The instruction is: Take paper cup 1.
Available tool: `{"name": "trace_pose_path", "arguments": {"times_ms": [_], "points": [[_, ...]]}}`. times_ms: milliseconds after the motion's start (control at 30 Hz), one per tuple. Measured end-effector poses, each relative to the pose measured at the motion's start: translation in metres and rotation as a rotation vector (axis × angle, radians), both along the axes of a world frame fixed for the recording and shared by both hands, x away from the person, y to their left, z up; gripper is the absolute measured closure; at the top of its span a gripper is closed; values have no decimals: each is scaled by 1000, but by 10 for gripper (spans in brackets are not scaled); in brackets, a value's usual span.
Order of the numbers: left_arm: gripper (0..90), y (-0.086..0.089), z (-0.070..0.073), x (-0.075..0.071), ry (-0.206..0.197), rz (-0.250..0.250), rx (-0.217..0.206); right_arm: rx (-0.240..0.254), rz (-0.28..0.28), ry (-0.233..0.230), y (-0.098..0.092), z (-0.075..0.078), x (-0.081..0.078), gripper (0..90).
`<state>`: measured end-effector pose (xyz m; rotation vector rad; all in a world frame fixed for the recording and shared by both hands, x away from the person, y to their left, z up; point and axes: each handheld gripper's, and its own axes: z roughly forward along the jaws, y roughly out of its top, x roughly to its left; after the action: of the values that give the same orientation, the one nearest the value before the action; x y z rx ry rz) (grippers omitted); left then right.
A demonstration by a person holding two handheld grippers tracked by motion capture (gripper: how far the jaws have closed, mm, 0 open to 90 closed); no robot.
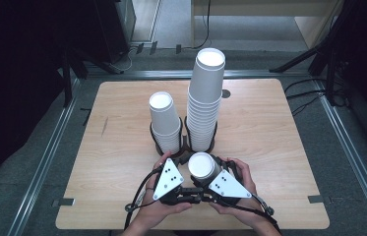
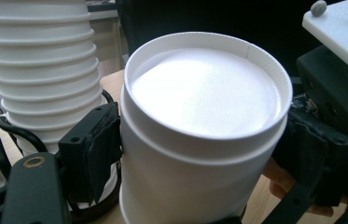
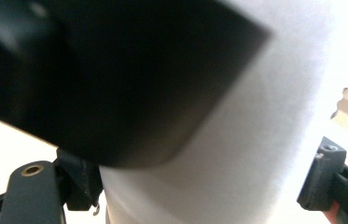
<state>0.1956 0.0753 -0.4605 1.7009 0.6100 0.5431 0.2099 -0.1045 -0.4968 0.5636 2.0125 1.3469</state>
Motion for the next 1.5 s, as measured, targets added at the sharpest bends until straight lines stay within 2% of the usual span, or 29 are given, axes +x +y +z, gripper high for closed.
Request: {"name": "trace_pose_path", "arguments": {"times_ms": [300,433,667,900,1000,1033,1133,1167,1333,1400,1433,1500], "points": [[163,-2,-1,0,9,20,14,-18,27,-4,4,-1,-3,192],[192,-2,0,0,0,13,9,-12,31,-2,4,-1,-3,185],[223,1,0,2,26,-2,-7,-3,25,8,5,-2,-3,134],[233,8,2,4,59,0,-77,28,35,2,3,-2,-3,90],[235,14,6,5,62,5,-109,46,31,-3,0,-3,-2,0],[236,18,8,6,73,1,-133,65,33,-1,-1,-4,-1,0],[237,21,9,8,82,-4,-155,76,30,-1,-3,-5,0,0],[237,23,9,8,95,-8,-174,99,31,3,-4,-7,0,0],[237,22,10,8,109,-22,-191,104,23,-14,-2,-8,-1,0],[238,21,11,8,118,-34,-206,89,14,-26,1,-10,-2,0],[237,20,11,7,112,-33,-199,74,2,-48,4,-12,-4,0],[238,21,11,7,113,-34,-198,68,-3,-56,4,-13,-4,0]]}}
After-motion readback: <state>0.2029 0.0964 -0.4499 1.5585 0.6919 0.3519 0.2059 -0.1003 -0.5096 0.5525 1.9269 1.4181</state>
